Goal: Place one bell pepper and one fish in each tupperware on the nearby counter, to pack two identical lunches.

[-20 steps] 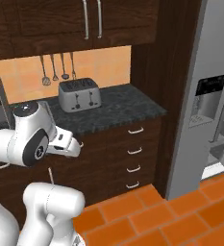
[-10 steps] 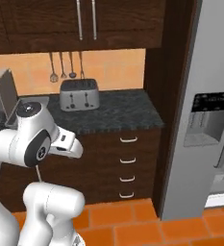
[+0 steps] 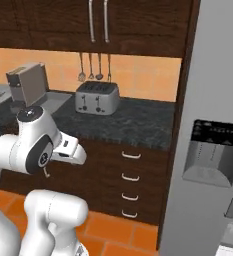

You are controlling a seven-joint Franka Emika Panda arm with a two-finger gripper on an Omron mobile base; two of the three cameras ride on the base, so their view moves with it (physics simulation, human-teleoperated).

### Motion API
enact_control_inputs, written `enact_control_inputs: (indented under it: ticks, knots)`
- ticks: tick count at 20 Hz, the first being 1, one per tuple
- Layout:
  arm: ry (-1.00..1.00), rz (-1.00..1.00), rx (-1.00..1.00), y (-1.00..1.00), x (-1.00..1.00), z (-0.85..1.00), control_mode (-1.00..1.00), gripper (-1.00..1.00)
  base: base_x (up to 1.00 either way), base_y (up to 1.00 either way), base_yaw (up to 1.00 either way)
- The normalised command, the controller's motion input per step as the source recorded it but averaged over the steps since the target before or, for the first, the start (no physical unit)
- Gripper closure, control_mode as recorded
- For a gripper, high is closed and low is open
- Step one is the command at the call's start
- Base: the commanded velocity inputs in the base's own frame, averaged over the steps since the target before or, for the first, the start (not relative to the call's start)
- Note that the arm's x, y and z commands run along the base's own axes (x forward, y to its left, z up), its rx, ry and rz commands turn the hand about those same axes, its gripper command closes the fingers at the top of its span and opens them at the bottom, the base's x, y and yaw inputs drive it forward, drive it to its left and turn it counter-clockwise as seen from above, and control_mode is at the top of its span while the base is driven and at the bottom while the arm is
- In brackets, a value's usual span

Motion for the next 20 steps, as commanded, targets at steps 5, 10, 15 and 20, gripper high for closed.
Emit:
enact_control_inputs:
  ticks: [5, 10, 15, 20]
  knots:
    - [0.0, 0.0, 0.0, 0.0, 0.0, 0.0, 1.0, -1.0, -0.55, -1.0, 0.35]
    - [0.0, 0.0, 0.0, 0.0, 0.0, 0.0, 1.0, -1.0, -0.56, -0.66, -0.22]
    - [0.0, 0.0, 0.0, 0.0, 0.0, 0.0, 1.0, -1.0, -0.14, -0.59, -0.51]
    - [0.0, 0.0, 0.0, 0.0, 0.0, 0.0, 1.0, -1.0, -0.02, -0.82, -0.14]
